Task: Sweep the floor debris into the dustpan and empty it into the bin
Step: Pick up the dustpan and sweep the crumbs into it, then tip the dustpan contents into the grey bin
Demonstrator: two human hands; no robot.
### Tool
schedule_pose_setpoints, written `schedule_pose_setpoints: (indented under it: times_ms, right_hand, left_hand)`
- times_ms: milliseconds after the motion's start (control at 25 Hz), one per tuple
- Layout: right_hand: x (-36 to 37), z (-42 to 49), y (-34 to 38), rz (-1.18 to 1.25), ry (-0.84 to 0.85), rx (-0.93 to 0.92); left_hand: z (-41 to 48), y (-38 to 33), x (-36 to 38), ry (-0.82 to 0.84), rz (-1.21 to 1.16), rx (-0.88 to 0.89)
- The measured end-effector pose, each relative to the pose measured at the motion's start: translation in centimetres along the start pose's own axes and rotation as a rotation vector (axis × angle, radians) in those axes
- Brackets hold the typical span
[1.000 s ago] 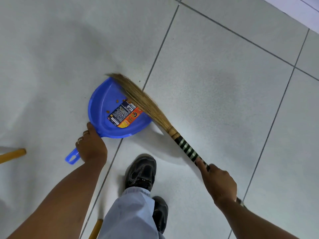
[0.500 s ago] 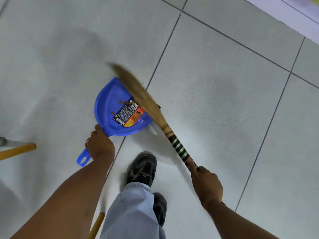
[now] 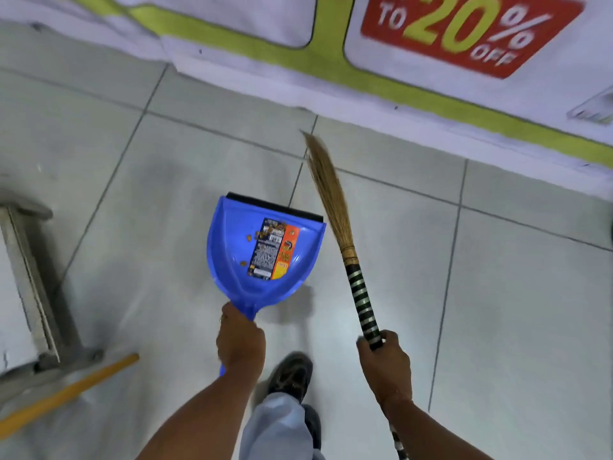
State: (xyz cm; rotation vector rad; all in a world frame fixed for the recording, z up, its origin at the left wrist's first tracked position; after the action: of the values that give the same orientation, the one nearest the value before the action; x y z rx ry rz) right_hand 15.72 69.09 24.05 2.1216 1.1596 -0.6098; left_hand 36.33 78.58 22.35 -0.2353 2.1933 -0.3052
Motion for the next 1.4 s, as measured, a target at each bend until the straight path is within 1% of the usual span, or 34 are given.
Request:
schedule_pose_setpoints:
  times_ms: [120,200,280,360,480,600,720,880,1080,1280,1400]
  right_hand:
    - [-8.7,-3.9,3.0,-0.06,-0.018,-0.068]
    - [-15.5,-6.7,3.9,-0.097,-0.098,-0.052]
    - [-20.2,-8.7,4.9,-0.197,-0.143,-0.06]
    - [-24.0,-9.8,5.5,-0.236,-0.172,-0.071]
    - [-28.3,-9.2,5.6,-0.132,-0.222,-0.062]
    - [-33.4,-7.3,3.4,-0.022,-0.275,0.007]
    - [-40.4,-5.4,-1.0,0.078,-0.31,0.087]
    - [-50.6,-2.7,-9.2,0.063,-0.36,0.17]
    - [-60.1,1.3,-16.6,0.023,-0.385,0.232]
    - [-66.4,7.4,-22.5,0.024,-0.326,0.283]
    - [-70.8,13.0,-25.3,0.028,-0.273,0.295]
  left_hand:
    - [-6.1,-4.8,-5.4,0.043,-0.005,0.056]
    - [-10.5,-8.8,-9.3,0.057,0.019,0.125]
    - [-14.0,-12.2,-11.7,0.056,0.068,0.217]
    - [-17.2,-16.0,-13.0,0.071,0.126,0.296]
    - [-21.3,-21.5,-12.6,0.098,0.148,0.396]
    - [-25.7,-26.9,-10.0,0.101,0.158,0.471]
    - [-30.9,-31.9,-5.7,0.127,0.147,0.536]
    - [-39.5,-37.7,1.7,0.154,0.139,0.608]
    - [-47.9,-44.0,10.6,0.242,0.173,0.671]
    - [-52.5,-51.1,18.7,0.3,0.257,0.792]
    - [-54.4,-56.5,24.4,0.303,0.287,0.815]
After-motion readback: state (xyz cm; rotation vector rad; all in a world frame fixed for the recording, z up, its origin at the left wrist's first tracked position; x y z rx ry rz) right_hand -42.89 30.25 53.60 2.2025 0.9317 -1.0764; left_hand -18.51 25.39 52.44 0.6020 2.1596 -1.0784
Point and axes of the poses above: each hand's wrist, its own z-axis towards the middle knuckle, its own x-axis out of the palm, y = z × x, the point moved 2 cm from there along z, towards the middle knuckle, and after that the axes turned 2 degrees about -y, right-handed, at the moved point
